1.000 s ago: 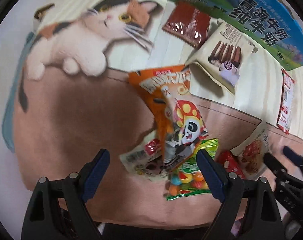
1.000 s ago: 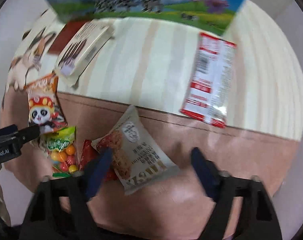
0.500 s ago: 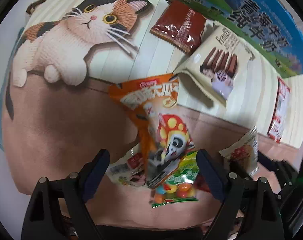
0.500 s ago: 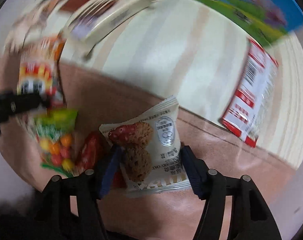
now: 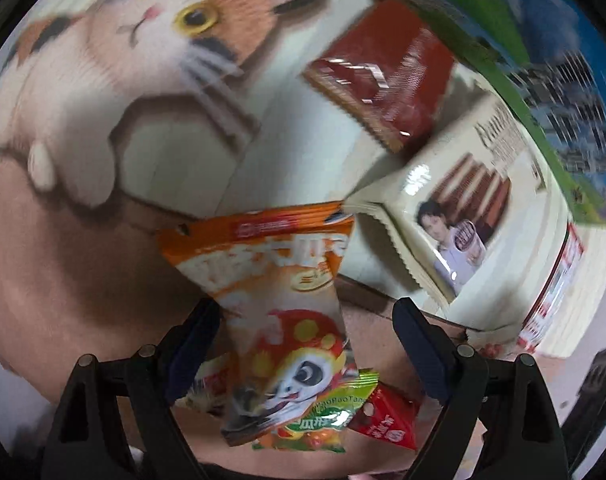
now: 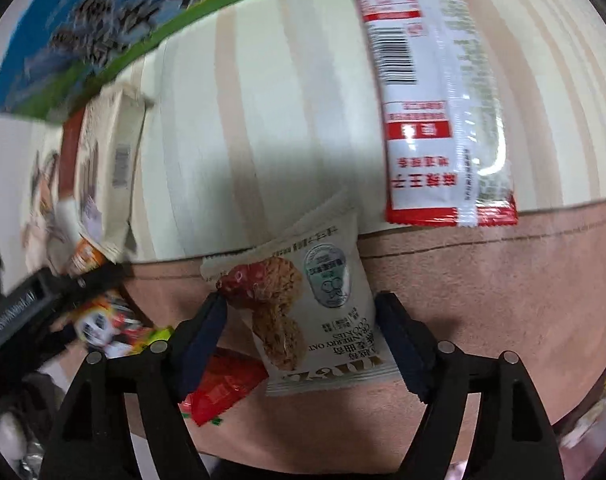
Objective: Organize snacks
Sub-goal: 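Grasp the oat cookie packet with the right tool while the left tool grasps the orange panda bag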
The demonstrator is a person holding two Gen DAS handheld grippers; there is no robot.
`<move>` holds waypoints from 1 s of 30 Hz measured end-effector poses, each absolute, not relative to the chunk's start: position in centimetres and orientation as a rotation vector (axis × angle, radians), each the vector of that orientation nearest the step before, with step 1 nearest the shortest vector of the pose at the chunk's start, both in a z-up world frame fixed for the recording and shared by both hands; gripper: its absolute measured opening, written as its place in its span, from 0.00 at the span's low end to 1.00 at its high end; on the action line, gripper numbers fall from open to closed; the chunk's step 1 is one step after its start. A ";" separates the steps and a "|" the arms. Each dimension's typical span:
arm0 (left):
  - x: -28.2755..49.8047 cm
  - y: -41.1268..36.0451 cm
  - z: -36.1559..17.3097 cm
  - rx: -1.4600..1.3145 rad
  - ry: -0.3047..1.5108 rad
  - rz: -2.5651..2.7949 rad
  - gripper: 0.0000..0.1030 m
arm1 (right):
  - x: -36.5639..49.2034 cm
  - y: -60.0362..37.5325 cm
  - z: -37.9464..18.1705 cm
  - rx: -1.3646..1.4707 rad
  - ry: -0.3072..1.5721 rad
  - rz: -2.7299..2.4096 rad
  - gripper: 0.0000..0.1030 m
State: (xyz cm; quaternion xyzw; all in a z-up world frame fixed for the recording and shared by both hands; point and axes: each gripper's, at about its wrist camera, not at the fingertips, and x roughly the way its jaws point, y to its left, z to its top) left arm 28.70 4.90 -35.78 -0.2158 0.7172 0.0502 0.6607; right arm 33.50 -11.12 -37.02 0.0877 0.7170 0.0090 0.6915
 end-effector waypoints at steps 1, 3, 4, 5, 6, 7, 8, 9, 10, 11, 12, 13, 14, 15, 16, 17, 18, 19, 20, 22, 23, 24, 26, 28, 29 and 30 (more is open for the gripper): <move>28.7 4.3 -35.5 -0.427 1.621 0.096 0.79 | 33.4 -10.6 -37.1 0.168 1.601 0.025 0.78; 28.5 2.8 -34.9 -0.305 1.618 0.066 0.62 | 33.2 -10.0 -36.9 0.124 1.587 0.030 0.70; 28.1 2.2 -34.7 -0.236 1.617 0.046 0.59 | 32.8 -9.8 -36.8 0.100 1.576 0.025 0.65; 27.7 1.6 -34.6 -0.175 1.618 0.029 0.57 | 32.4 -9.7 -36.6 0.098 1.570 0.026 0.63; 27.2 1.3 -34.6 -0.118 1.618 0.029 0.57 | 31.9 -9.5 -36.6 0.100 1.570 0.023 0.62; 26.8 1.1 -34.7 -0.091 1.613 0.026 0.57 | 31.3 -9.5 -36.6 0.104 1.573 0.020 0.62; 26.6 1.1 -34.8 -0.086 1.614 0.027 0.57 | 30.7 -9.9 -36.6 0.108 1.572 0.019 0.63; 26.6 1.1 -35.0 -0.092 1.617 0.032 0.57 | 30.6 -9.7 -36.7 0.109 1.570 0.015 0.63; 26.7 1.1 -35.2 -0.101 1.619 0.037 0.58 | 30.8 -9.5 -37.0 0.107 1.570 0.009 0.65; 26.8 1.2 -35.4 -0.109 1.618 0.043 0.58 | 30.9 -9.5 -37.2 0.103 1.575 0.008 0.69; 27.2 1.6 -35.8 -0.111 1.621 0.048 0.58 | 31.0 -9.1 -37.4 0.093 1.582 0.008 0.71; 27.3 1.7 -36.0 -0.113 1.624 0.053 0.58 | 31.9 -7.9 -38.0 0.078 1.586 0.009 0.74; 27.3 1.9 -36.2 -0.112 1.624 0.057 0.58 | 31.9 -7.5 -38.3 0.060 1.589 0.009 0.76; 27.2 1.8 -36.5 -0.113 1.624 0.062 0.58 | 31.9 -7.0 -38.6 0.040 1.589 0.004 0.76; 27.4 1.8 -36.6 -0.116 1.621 0.066 0.58 | 31.9 -6.5 -38.9 0.028 1.587 -0.001 0.76; 27.4 1.9 -36.7 -0.118 1.618 0.068 0.58 | 31.8 -6.1 -39.1 0.014 1.581 -0.008 0.76; 26.3 1.8 -36.8 -0.115 1.614 0.070 0.58 | 31.8 -5.8 -39.2 0.008 1.576 -0.011 0.76; 25.8 1.7 -36.6 -0.109 1.608 0.070 0.58 | 31.6 -5.4 -39.2 0.005 1.573 -0.020 0.75; 25.3 1.5 -36.4 -0.103 1.603 0.067 0.58 | 31.5 -5.1 -39.2 0.003 1.564 -0.020 0.74; 24.8 1.3 -36.1 -0.097 1.584 0.065 0.56 | 30.2 -6.0 -38.5 0.010 1.547 -0.017 0.70; 24.3 1.2 -36.3 -0.097 1.579 0.063 0.56 | 30.1 -6.0 -38.3 0.022 1.542 -0.014 0.70; 24.1 1.0 -36.0 -0.100 1.573 0.062 0.55 | 29.7 -6.1 -38.0 0.030 1.540 -0.011 0.69; 24.0 0.7 -35.0 -0.099 1.560 0.056 0.54 | 29.1 -6.7 -37.6 0.045 1.537 -0.001 0.69; 24.0 0.5 -34.2 -0.100 1.552 0.048 0.53 | 28.9 -6.9 -37.1 0.061 1.533 0.006 0.68; 24.0 0.4 -33.7 -0.100 1.544 0.044 0.53 | 29.0 -7.7 -36.5 0.072 1.531 0.010 0.68; 23.9 0.4 -32.9 -0.099 1.535 0.039 0.53 | 28.9 -8.2 -36.1 0.087 1.526 0.016 0.68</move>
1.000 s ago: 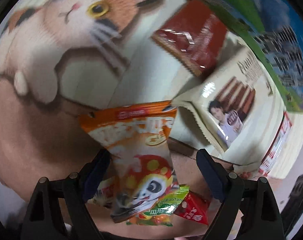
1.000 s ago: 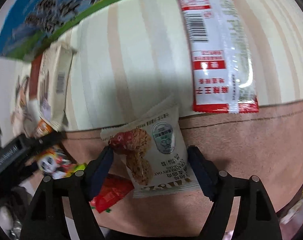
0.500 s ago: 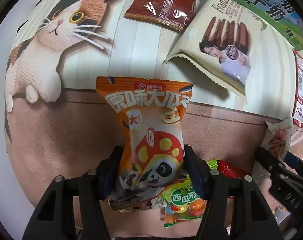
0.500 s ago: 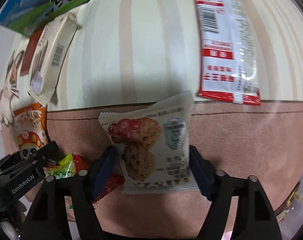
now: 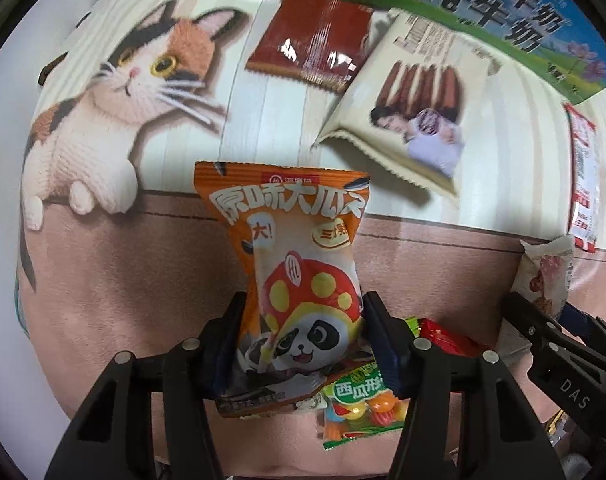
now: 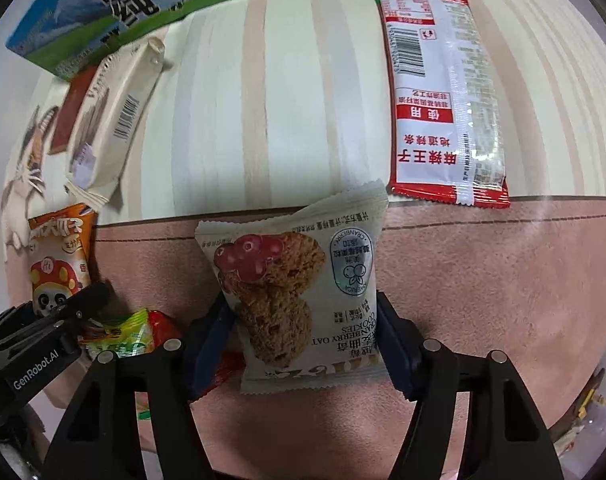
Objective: Organize snacks
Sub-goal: 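Carry both packets over the box and lower them inside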
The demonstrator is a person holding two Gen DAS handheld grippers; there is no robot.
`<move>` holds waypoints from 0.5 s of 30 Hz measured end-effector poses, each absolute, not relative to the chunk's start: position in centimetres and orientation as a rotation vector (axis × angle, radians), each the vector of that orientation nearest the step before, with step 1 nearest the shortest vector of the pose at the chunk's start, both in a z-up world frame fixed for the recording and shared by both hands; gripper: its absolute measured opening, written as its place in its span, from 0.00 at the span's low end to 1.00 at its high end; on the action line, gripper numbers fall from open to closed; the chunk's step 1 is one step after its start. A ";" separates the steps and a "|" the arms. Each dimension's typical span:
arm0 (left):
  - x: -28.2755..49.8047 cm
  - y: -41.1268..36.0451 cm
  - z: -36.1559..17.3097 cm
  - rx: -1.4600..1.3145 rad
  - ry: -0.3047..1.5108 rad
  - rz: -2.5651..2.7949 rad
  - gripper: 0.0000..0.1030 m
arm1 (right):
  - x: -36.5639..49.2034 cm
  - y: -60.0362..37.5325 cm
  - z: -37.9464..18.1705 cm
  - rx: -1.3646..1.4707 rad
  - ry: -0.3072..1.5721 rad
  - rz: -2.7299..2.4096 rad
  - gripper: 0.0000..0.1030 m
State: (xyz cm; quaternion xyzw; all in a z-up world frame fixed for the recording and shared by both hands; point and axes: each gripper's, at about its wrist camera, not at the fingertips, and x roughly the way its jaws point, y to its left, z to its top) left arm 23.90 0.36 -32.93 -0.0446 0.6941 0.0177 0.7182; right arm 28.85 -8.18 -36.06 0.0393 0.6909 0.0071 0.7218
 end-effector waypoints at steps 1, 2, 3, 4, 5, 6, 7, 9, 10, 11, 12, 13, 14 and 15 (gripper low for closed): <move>23.4 0.5 -31.8 -0.098 1.525 0.032 0.53 | 29.0 -8.5 -35.8 0.102 1.521 0.023 0.67; 23.1 0.5 -31.0 -0.099 1.516 0.023 0.53 | 28.8 -8.7 -35.5 0.113 1.518 0.030 0.67; 22.8 0.6 -29.9 -0.104 1.507 0.012 0.53 | 28.7 -8.7 -35.1 0.130 1.513 0.037 0.67; 22.8 0.6 -29.1 -0.110 1.496 0.002 0.53 | 28.5 -8.7 -34.6 0.150 1.501 0.047 0.67; 22.8 0.5 -28.2 -0.114 1.480 -0.010 0.53 | 28.4 -8.7 -34.0 0.161 1.491 0.057 0.67; 22.8 0.3 -27.1 -0.117 1.465 -0.019 0.53 | 28.4 -8.7 -33.6 0.173 1.483 0.064 0.67; 22.9 0.2 -25.9 -0.125 1.443 -0.033 0.53 | 28.4 -8.8 -32.8 0.195 1.470 0.076 0.67; 23.1 0.1 -23.5 -0.139 1.407 -0.055 0.53 | 28.6 -8.9 -31.3 0.229 1.444 0.095 0.67; 23.3 0.1 -22.2 -0.148 1.389 -0.069 0.53 | 28.8 -9.1 -30.1 0.247 1.426 0.107 0.67; 23.7 -0.1 -20.5 -0.165 1.364 -0.090 0.53 | 29.0 -9.2 -29.2 0.261 1.410 0.117 0.67; 24.0 -0.2 -19.3 -0.175 1.346 -0.107 0.53 | 29.3 -9.3 -28.2 0.277 1.392 0.127 0.67; 24.3 -0.3 -18.0 -0.182 1.326 -0.122 0.53 | 29.7 -9.4 -26.8 0.295 1.371 0.141 0.67; 24.9 -0.5 -16.4 -0.186 1.300 -0.137 0.53 | 30.1 -10.1 -25.2 0.307 1.349 0.153 0.67; 25.6 -0.7 -14.8 -0.190 1.278 -0.155 0.53 | 30.1 -9.9 -23.9 0.317 1.324 0.164 0.67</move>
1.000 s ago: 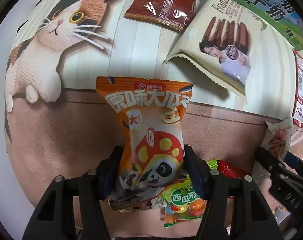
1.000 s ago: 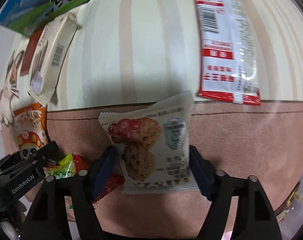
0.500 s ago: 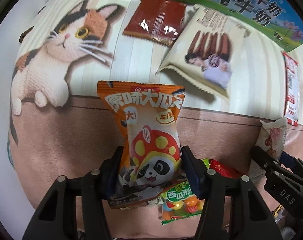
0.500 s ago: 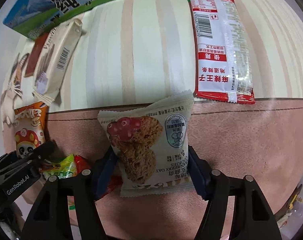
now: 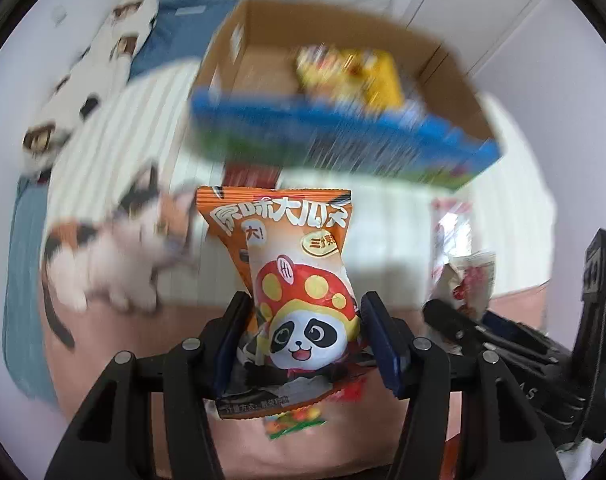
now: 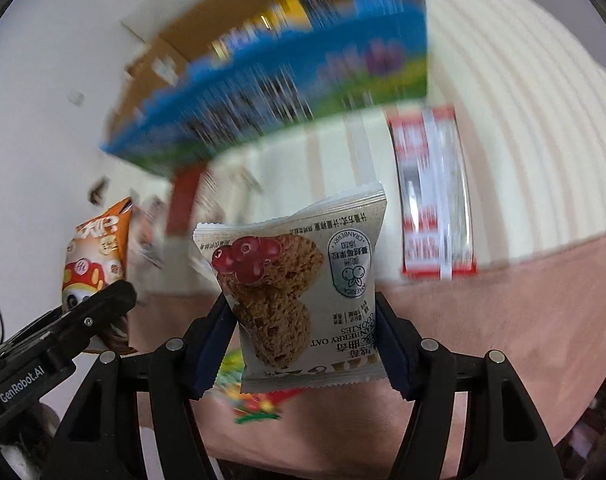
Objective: Organize snacks
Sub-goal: 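Carry both packets over the box and lower them inside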
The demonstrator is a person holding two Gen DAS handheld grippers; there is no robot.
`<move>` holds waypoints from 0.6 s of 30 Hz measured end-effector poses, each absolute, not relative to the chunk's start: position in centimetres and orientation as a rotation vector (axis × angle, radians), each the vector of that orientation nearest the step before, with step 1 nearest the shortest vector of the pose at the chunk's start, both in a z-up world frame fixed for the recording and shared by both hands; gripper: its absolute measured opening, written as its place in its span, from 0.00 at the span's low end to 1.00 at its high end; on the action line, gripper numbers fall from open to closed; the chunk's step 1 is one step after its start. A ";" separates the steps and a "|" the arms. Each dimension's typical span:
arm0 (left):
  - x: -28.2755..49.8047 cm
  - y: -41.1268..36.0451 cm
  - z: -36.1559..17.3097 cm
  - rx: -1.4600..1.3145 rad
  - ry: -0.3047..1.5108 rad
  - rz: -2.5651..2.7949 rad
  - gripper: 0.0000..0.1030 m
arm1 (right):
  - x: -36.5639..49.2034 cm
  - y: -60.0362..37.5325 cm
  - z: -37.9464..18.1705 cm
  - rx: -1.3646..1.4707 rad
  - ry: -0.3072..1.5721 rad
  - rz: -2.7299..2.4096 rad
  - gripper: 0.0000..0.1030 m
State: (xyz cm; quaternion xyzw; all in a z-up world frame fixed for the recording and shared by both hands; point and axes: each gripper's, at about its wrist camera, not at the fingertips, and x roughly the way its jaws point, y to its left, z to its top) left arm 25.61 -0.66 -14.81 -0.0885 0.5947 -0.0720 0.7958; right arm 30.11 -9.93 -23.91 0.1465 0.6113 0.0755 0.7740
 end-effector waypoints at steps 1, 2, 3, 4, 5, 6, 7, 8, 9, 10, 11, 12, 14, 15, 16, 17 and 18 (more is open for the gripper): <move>26.5 -0.8 -13.3 -0.195 1.258 -0.175 0.53 | 31.3 -10.6 -22.4 0.328 1.299 0.175 0.67; 27.4 -0.8 -13.1 -0.204 1.246 -0.187 0.53 | 32.1 -11.0 -20.6 0.342 1.272 0.185 0.67; 28.5 -0.9 -11.8 -0.217 1.230 -0.205 0.53 | 33.1 -11.0 -19.2 0.357 1.247 0.196 0.67; 29.7 -1.0 -11.2 -0.216 1.219 -0.215 0.53 | 34.0 -11.3 -17.5 0.371 1.220 0.208 0.67; 30.9 -1.2 -10.1 -0.210 1.206 -0.220 0.53 | 35.0 -11.6 -16.1 0.378 1.198 0.216 0.67; 32.3 -1.2 -9.3 -0.202 1.197 -0.221 0.53 | 36.3 -12.4 -14.5 0.376 1.177 0.225 0.67; 33.8 -1.4 -8.5 -0.189 1.193 -0.223 0.53 | 37.6 -12.7 -13.0 0.367 1.155 0.230 0.67; 35.0 -1.5 -8.1 -0.182 1.192 -0.223 0.53 | 38.9 -12.8 -11.8 0.358 1.139 0.226 0.67; 36.5 -1.5 -7.7 -0.179 1.191 -0.216 0.53 | 40.4 -12.7 -11.0 0.348 1.127 0.222 0.67; 37.7 -1.5 -8.0 -0.176 1.198 -0.214 0.53 | 42.0 -12.7 -10.4 0.336 1.118 0.211 0.67; 39.3 -1.5 -8.1 -0.179 1.207 -0.209 0.53 | 43.4 -12.8 -10.0 0.325 1.114 0.199 0.67; 40.7 -1.4 -8.3 -0.178 1.215 -0.201 0.53 | 45.3 -12.9 -10.2 0.314 1.119 0.191 0.67; 43.9 -1.3 -9.3 -0.166 1.253 -0.190 0.53 | 48.3 -13.2 -10.4 0.297 1.140 0.165 0.67; 45.3 -1.1 -10.1 -0.170 1.273 -0.181 0.53 | 49.8 -13.2 -11.2 0.289 1.159 0.156 0.67; 46.6 -1.0 -11.0 -0.170 1.297 -0.177 0.53 | 51.3 -13.5 -11.5 0.285 1.178 0.139 0.67; 48.0 -0.8 -12.0 -0.171 1.324 -0.168 0.53 | 52.4 -13.7 -12.0 0.281 1.196 0.131 0.67; 49.4 -0.6 -13.1 -0.173 1.350 -0.156 0.53 | 53.3 -14.0 -12.6 0.275 1.220 0.121 0.67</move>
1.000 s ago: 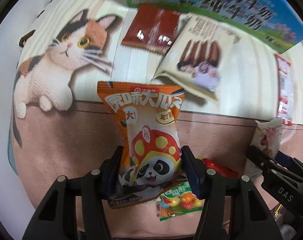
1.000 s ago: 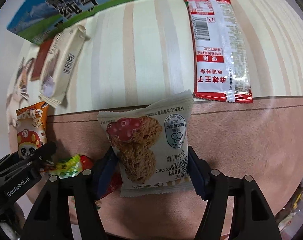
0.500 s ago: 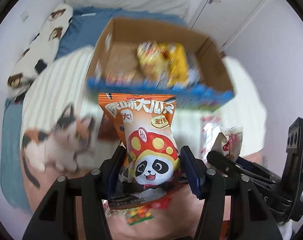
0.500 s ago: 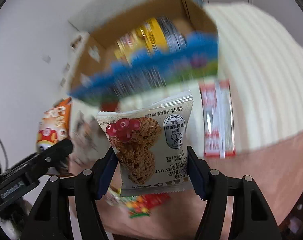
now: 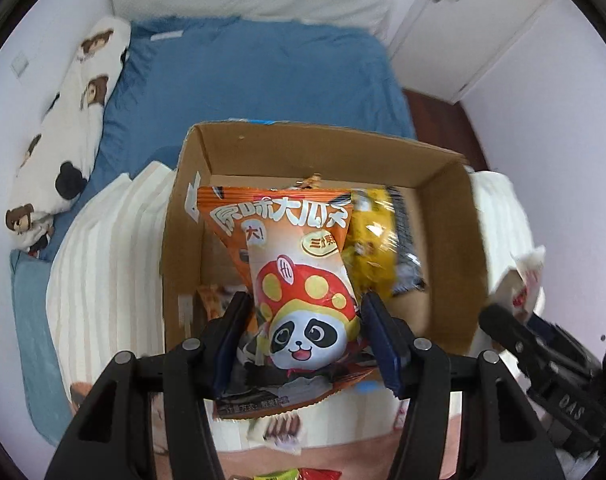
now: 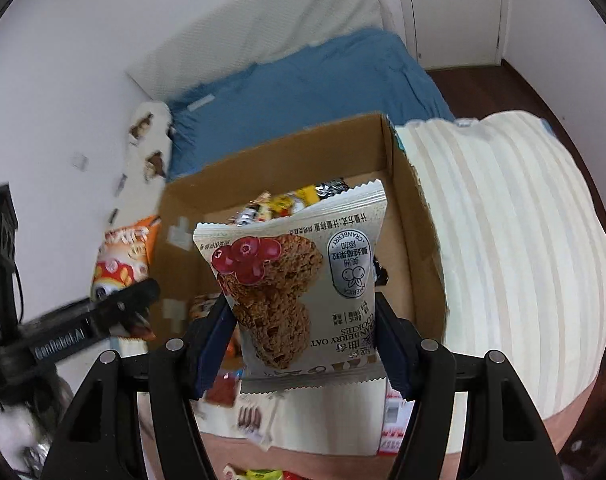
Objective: Organize snacks
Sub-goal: 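Carry both packets over the box and lower them inside, then open both tools and withdraw them from the box toward the bed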
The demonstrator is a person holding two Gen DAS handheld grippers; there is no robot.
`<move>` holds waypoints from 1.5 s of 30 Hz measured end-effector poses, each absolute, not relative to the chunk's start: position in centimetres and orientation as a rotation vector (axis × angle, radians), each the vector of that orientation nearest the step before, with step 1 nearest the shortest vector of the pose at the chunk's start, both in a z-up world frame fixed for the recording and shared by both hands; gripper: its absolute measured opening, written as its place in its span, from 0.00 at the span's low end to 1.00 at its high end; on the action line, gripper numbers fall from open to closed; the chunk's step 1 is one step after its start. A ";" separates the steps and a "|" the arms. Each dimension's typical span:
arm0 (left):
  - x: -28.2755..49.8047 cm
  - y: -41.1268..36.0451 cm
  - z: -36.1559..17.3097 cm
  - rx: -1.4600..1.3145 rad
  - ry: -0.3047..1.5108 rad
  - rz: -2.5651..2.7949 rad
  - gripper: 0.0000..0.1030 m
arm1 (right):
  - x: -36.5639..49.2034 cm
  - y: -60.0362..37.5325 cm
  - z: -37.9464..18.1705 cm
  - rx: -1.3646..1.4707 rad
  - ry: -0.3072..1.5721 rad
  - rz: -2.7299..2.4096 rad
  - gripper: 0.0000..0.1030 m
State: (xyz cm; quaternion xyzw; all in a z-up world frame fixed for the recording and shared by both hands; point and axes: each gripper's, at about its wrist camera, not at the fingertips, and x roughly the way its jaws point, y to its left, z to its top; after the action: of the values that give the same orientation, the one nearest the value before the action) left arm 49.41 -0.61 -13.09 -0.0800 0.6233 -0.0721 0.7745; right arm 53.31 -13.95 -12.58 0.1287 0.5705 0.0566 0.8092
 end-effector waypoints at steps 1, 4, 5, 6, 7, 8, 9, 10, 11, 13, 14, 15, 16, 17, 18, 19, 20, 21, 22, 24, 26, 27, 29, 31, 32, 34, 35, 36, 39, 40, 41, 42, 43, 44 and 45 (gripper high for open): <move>50.3 -0.4 -14.0 -0.177 1.372 -0.154 0.53 | 54.5 -14.2 -13.8 0.273 1.243 0.107 0.67; 53.1 0.0 -17.1 -0.179 1.437 -0.136 0.53 | 56.3 -14.7 -16.6 0.276 1.309 0.080 0.67; 53.9 0.1 -18.1 -0.178 1.461 -0.130 0.53 | 57.0 -14.7 -17.7 0.275 1.326 0.073 0.67; 54.7 0.2 -18.8 -0.177 1.478 -0.125 0.53 | 57.5 -14.7 -18.6 0.274 1.342 0.064 0.67; 55.4 0.3 -19.7 -0.173 1.498 -0.122 0.53 | 58.0 -14.8 -19.7 0.273 1.362 0.061 0.67; 55.6 0.3 -20.1 -0.171 1.509 -0.116 0.53 | 58.4 -14.9 -20.8 0.276 1.377 0.057 0.67; 55.8 0.3 -20.7 -0.168 1.520 -0.107 0.54 | 58.5 -15.0 -21.4 0.279 1.391 0.056 0.67; 56.0 0.3 -21.2 -0.164 1.527 -0.104 0.54 | 58.7 -15.1 -22.1 0.281 1.408 0.057 0.67; 56.2 0.3 -21.5 -0.159 1.533 -0.103 0.54 | 58.7 -15.1 -22.6 0.282 1.421 0.058 0.67; 56.4 0.2 -22.3 -0.163 1.555 -0.099 0.54 | 58.7 -15.2 -23.7 0.282 1.461 0.065 0.67; 56.5 0.3 -22.7 -0.177 1.570 -0.103 0.54 | 58.6 -15.2 -24.2 0.287 1.485 0.063 0.68; 56.7 0.3 -23.0 -0.177 1.581 -0.102 0.55 | 58.6 -15.3 -24.7 0.294 1.508 0.061 0.68; 56.9 0.3 -23.3 -0.174 1.589 -0.097 0.58 | 58.2 -15.2 -24.8 0.283 1.523 0.055 0.71; 57.0 0.2 -23.4 -0.170 1.593 -0.088 0.68 | 58.3 -15.2 -24.9 0.270 1.530 0.050 0.81; 57.3 0.2 -23.6 -0.165 1.594 -0.087 0.78 | 58.4 -14.9 -24.9 0.262 1.535 0.046 0.88; 57.4 0.2 -23.7 -0.165 1.595 -0.084 0.83 | 58.5 -14.7 -24.8 0.260 1.537 0.044 0.94; 57.5 0.3 -23.7 -0.166 1.595 -0.080 0.87 | 58.7 -14.5 -24.8 0.257 1.533 0.043 0.94; 57.5 0.3 -23.7 -0.169 1.595 -0.082 0.87 | 58.8 -14.4 -24.9 0.249 1.529 0.041 0.94; 57.5 0.4 -23.5 -0.173 1.592 -0.081 0.87 | 58.9 -14.2 -24.5 0.232 1.524 0.040 0.94; 57.3 0.4 -23.2 -0.174 1.580 -0.084 0.87 | 59.0 -14.0 -24.2 0.199 1.517 0.034 0.94; 57.0 0.6 -22.9 -0.186 1.566 -0.082 0.87 | 59.0 -13.9 -23.8 0.173 1.517 0.028 0.94; 56.8 0.8 -22.8 -0.199 1.555 -0.077 0.87 | 59.0 -13.8 -23.7 0.166 1.517 0.027 0.95; 56.4 1.1 -22.3 -0.232 1.525 -0.091 0.87 | 58.9 -13.7 -23.6 0.155 1.516 0.026 0.96; 55.9 1.1 -21.8 -0.225 1.508 -0.089 0.87 | 58.8 -13.5 -23.3 0.132 1.511 0.026 0.96; 55.6 1.1 -21.4 -0.209 1.496 -0.090 0.87 | 58.9 -13.6 -23.3 0.125 1.505 0.027 0.96; 54.6 1.0 -20.5 -0.167 1.467 -0.062 0.87 | 58.7 -13.5 -22.8 0.106 1.483 0.027 0.96; 54.2 1.0 -20.0 -0.161 1.451 -0.060 0.87 | 58.5 -13.4 -22.6 0.105 1.470 0.029 0.96; 53.5 1.0 -19.5 -0.161 1.431 -0.063 0.87 | 58.3 -13.4 -22.3 0.103 1.456 0.036 0.96; 51.1 0.9 -17.9 -0.147 1.369 -0.069 0.87 | 57.2 -13.2 -21.1 0.083 1.400 0.028 0.96; 50.0 0.8 -17.2 -0.135 1.341 -0.074 0.87 | 56.7 -13.2 -20.5 0.074 1.375 0.024 0.96; 49.2 0.7 -16.7 -0.121 1.317 -0.071 0.87 | 56.2 -13.2 -20.0 0.064 1.352 0.021 0.96; 48.2 0.7 -16.2 -0.105 1.289 -0.067 0.87 | 55.6 -13.2 -19.4 0.053 1.328 0.018 0.96; 47.1 0.5 -15.4 -0.089 1.257 -0.070 0.87 | 54.8 -13.1 -18.7 0.042 1.298 0.014 0.96; 46.3 0.5 -14.9 -0.080 1.236 -0.069 0.87 | 54.1 -13.0 -18.2 0.037 1.276 0.016 0.96; 45.4 0.5 -14.4 -0.068 1.214 -0.067 0.87 | 53.4 -12.8 -17.7 0.033 1.254 0.021 0.96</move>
State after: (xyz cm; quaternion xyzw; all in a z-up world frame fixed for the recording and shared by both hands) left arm 45.38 0.45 -14.39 -0.0321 0.5701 -0.0316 0.8203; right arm 53.41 -12.84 -17.66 0.0156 0.5867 0.0096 0.8096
